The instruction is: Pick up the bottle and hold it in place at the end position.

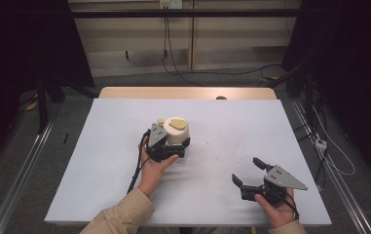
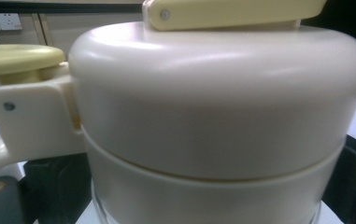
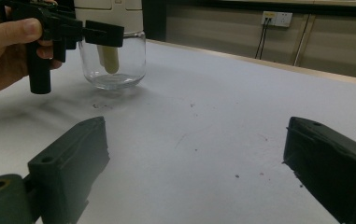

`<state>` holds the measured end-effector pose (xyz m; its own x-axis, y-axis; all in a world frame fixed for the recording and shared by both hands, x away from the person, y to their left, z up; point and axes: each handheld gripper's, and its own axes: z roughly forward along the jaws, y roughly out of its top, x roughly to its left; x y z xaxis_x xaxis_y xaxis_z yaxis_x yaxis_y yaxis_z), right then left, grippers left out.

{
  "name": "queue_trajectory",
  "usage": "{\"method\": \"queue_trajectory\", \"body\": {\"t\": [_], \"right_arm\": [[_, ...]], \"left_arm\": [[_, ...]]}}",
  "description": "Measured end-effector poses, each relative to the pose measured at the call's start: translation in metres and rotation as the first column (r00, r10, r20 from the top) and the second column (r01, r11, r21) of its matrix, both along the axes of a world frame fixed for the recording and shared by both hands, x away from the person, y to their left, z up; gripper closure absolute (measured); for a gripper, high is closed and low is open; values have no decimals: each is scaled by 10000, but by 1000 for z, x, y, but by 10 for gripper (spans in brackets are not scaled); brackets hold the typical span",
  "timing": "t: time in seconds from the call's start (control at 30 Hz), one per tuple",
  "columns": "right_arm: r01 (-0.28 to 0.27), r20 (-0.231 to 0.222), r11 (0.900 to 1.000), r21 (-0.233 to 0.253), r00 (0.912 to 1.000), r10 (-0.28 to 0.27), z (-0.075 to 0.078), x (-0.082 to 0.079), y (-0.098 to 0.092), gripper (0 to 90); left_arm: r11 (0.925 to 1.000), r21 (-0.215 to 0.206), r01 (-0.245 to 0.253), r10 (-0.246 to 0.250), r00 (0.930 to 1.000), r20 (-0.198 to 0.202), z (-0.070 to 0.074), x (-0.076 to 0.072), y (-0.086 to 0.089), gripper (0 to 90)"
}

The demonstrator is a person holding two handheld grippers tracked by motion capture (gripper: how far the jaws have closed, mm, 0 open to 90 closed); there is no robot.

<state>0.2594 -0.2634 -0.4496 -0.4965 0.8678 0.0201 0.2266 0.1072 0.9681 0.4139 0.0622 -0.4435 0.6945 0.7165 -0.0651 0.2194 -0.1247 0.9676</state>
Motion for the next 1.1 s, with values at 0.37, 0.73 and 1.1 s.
{"method": "queue_trajectory", "body": {"t": [0.37,0.73,1.1], "right_arm": [[0,57,10000,-5,10000,0,0,0,-1,59],[-29,59,10000,9,10000,29,0,0,-1,59],[-23,13,10000,-7,10000,23,0,0,0,59]], "left_arm": [[9999,89,-130,130,9999,-97,4,7,-4,50],[9988,-208,-442,437,9987,-253,-5,17,-5,50],[9976,-240,-656,648,9974,-324,-7,24,-5,50]]}}
